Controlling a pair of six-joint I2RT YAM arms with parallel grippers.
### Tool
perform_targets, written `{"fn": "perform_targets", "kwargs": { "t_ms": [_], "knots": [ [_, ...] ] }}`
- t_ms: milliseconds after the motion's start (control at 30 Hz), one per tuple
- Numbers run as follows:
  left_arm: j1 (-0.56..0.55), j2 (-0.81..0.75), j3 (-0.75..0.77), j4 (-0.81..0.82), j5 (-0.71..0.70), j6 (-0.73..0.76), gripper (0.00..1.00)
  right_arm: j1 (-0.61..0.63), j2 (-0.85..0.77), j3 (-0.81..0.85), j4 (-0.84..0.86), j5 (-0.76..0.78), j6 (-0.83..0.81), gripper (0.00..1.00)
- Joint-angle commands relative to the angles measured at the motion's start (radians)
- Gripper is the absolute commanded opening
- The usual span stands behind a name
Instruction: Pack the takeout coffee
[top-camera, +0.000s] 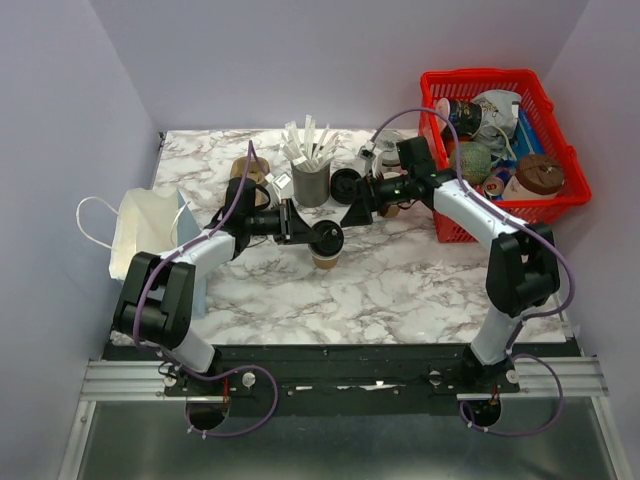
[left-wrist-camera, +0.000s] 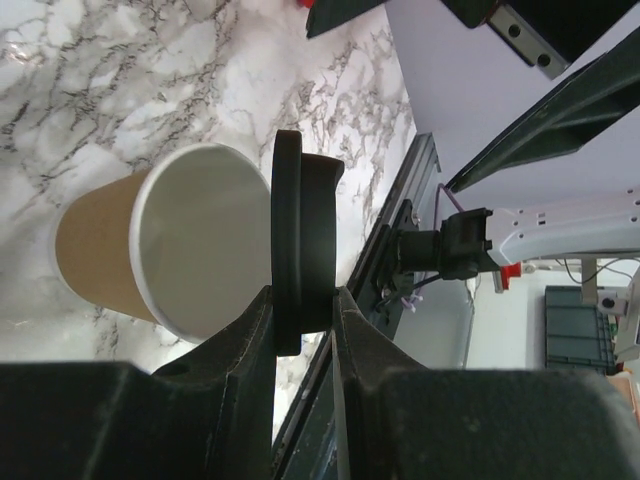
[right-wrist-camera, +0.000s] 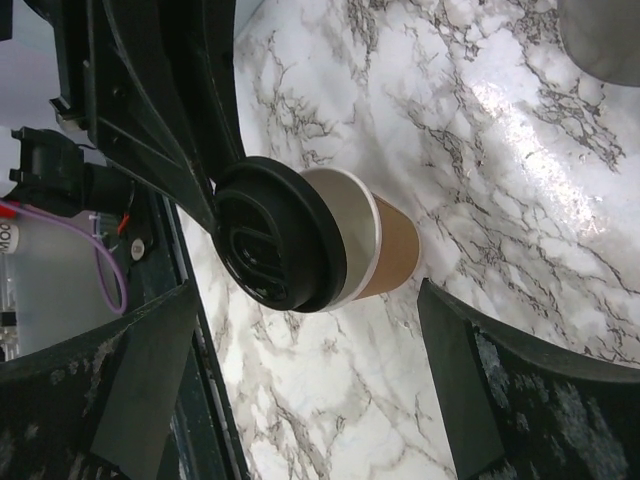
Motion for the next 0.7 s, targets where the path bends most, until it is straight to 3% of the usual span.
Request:
{"fn": "perform_targets", "kwargs": {
  "t_ms": [0,267,667],
  "knots": [
    [0.011,0.016,0.046,-0.055,-0.045,0.017,0.11,0.024,0.025,-0.028,0.041,0.059,0.060,1.00],
    [0.015,0.027,0.046,-0.077,-0.046,0.027,0.14,0.046,0.045,-0.041,0.083,0.079,0.095,1.00],
    [0.023,0.024,0.067,-0.149,-0.089,0.080,0.34,0.062,0.062,-0.041,0.083,0.094,0.098,1.00]
  ]
}}
